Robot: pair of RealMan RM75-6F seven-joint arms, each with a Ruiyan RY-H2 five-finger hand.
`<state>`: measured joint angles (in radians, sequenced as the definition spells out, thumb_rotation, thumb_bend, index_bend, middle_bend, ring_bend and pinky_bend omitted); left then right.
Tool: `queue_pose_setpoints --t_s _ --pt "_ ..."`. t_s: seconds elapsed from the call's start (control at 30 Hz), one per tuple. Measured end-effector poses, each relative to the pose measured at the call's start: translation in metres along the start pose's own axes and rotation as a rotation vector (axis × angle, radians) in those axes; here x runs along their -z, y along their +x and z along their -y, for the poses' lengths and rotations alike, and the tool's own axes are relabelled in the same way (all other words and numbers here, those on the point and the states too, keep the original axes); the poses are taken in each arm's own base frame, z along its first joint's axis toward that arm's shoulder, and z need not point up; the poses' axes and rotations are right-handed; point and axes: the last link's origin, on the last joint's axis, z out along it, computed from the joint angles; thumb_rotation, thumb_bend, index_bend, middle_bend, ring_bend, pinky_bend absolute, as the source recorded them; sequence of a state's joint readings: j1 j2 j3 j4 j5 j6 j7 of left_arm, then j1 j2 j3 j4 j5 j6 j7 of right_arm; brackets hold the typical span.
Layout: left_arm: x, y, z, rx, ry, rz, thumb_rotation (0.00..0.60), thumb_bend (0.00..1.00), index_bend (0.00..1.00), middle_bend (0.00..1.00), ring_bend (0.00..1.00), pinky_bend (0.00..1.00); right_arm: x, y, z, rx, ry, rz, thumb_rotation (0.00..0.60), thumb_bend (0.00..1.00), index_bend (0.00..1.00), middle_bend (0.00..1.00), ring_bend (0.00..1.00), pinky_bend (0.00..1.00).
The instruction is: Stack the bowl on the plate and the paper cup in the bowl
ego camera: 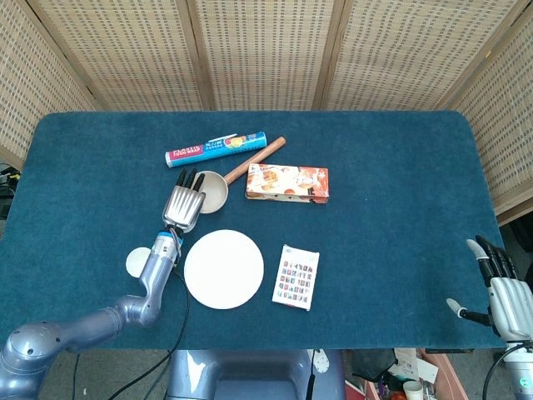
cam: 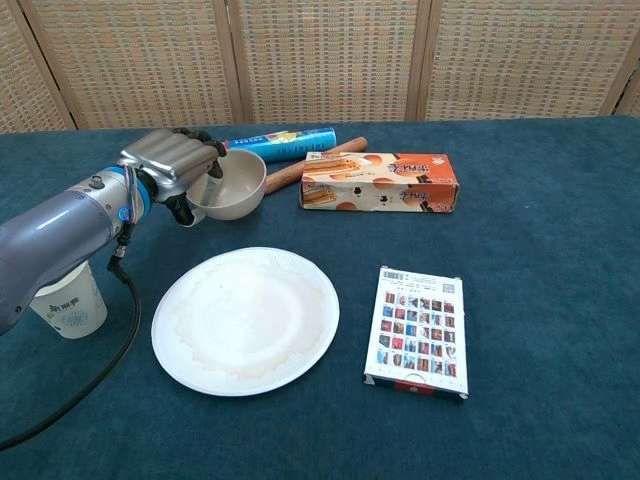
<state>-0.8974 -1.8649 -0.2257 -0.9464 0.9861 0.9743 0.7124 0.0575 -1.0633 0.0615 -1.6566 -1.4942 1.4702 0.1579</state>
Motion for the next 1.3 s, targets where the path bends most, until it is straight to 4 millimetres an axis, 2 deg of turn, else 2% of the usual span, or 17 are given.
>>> queue_pose_setpoints --t_s 0.33,0.73,0.93,1.1,1.3 --pt "0.004 0.002 0.013 0.010 0.013 -0.011 0.600 0.37 0.67 0.14 0.00 0.06 0.001 0.000 0.003 0.006 0.010 -0.002 0.600 0.15 0.00 0.00 0.00 0.00" --pt "0.021 0.023 0.021 0.042 -0.034 -0.055 0.600 0.37 0.67 0.14 0.00 0.06 0.003 0.002 0.005 0.009 0.013 -0.010 0.600 0.15 0.00 0.00 0.00 0.00" --pt "0.043 0.038 0.020 0.080 -0.104 -0.053 0.600 0.37 0.67 0.14 0.00 0.06 0.005 0.002 0.007 0.013 0.021 -0.014 0.600 0.14 0.00 0.00 0.00 0.00" --pt "0.071 0.050 0.020 0.101 -0.184 -0.043 0.600 0.37 0.67 0.14 0.00 0.06 0.005 0.002 0.008 0.016 0.027 -0.013 0.600 0.15 0.00 0.00 0.00 0.00" --pt "0.105 0.051 0.020 0.088 -0.271 0.016 0.600 0.37 0.67 0.14 0.00 0.06 0.005 0.002 0.009 0.014 0.028 -0.012 0.600 0.15 0.00 0.00 0.00 0.00"
